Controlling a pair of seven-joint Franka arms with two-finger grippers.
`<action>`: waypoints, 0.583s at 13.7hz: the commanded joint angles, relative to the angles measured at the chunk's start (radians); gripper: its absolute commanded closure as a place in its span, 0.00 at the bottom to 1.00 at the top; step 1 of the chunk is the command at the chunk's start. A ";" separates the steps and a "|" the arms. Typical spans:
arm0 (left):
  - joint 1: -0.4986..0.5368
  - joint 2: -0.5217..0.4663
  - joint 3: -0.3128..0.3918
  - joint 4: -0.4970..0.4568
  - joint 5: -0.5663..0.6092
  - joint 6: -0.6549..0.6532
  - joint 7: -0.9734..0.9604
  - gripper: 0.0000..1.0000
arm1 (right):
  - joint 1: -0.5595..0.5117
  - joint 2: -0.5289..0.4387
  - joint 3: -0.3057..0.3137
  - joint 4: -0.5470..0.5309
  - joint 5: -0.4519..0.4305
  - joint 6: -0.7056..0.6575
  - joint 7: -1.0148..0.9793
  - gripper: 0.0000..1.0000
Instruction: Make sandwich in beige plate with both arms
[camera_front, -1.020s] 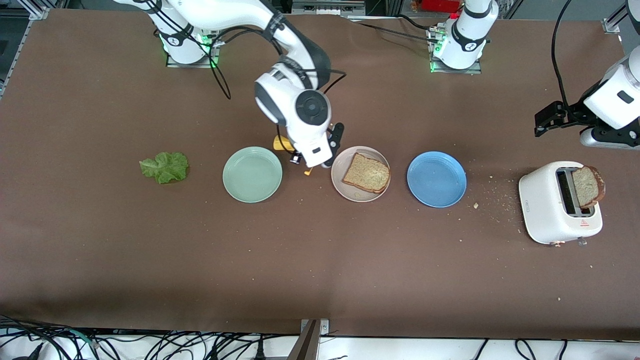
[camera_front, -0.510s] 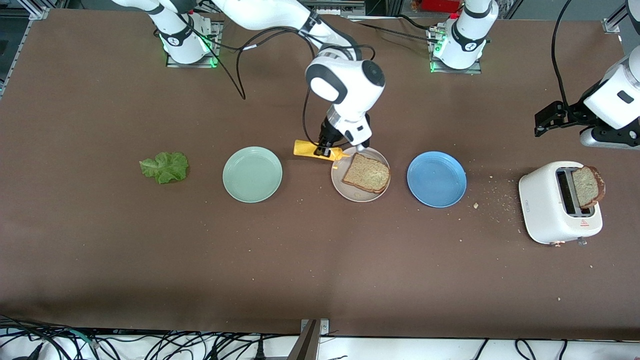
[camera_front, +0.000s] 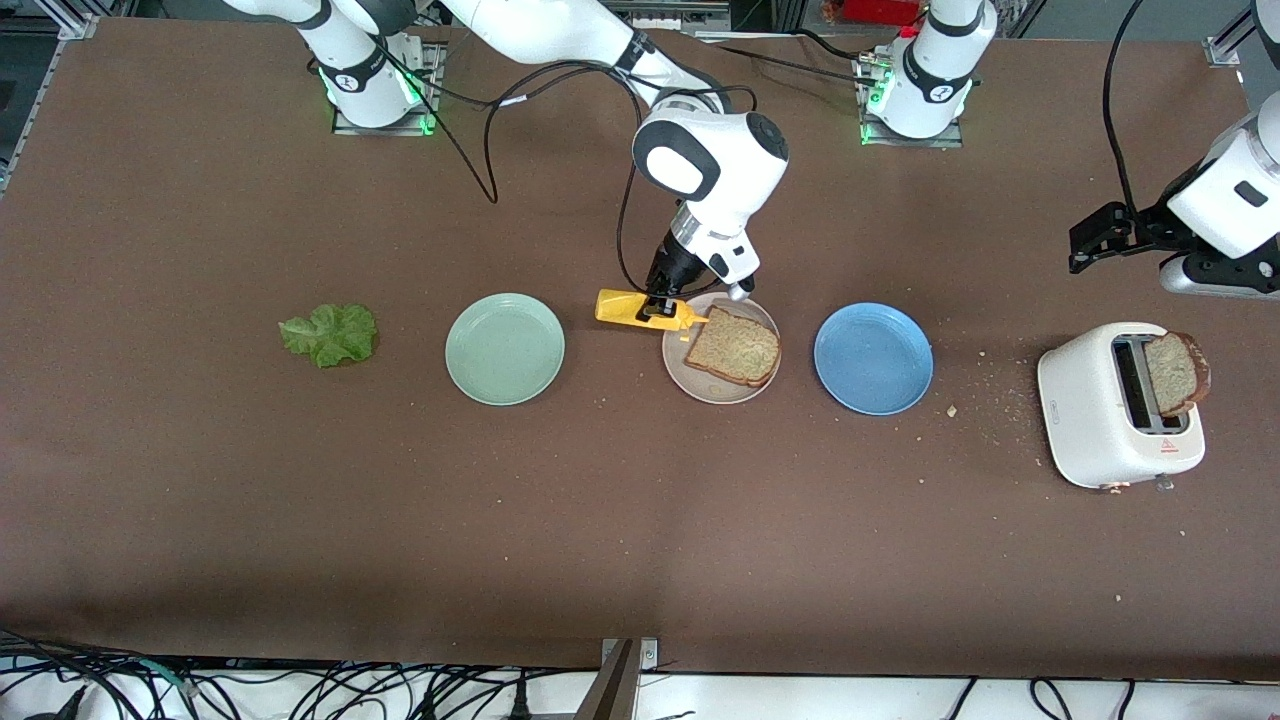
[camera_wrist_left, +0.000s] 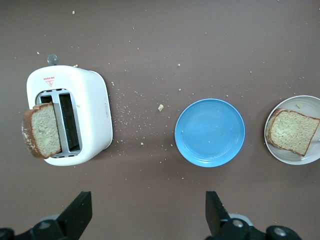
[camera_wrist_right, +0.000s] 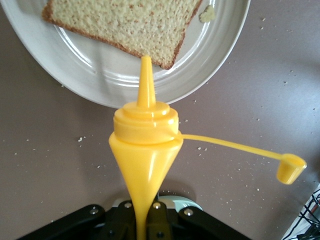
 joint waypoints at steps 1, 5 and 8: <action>0.008 -0.012 -0.001 0.002 -0.025 -0.001 0.006 0.00 | -0.002 0.034 -0.008 0.047 -0.026 -0.001 -0.008 1.00; 0.008 -0.012 -0.001 0.002 -0.025 -0.001 0.006 0.00 | -0.005 0.037 -0.038 0.049 -0.027 0.033 -0.012 1.00; 0.008 -0.012 -0.001 0.002 -0.025 -0.001 0.006 0.00 | 0.009 0.041 -0.038 0.049 -0.027 0.033 0.000 1.00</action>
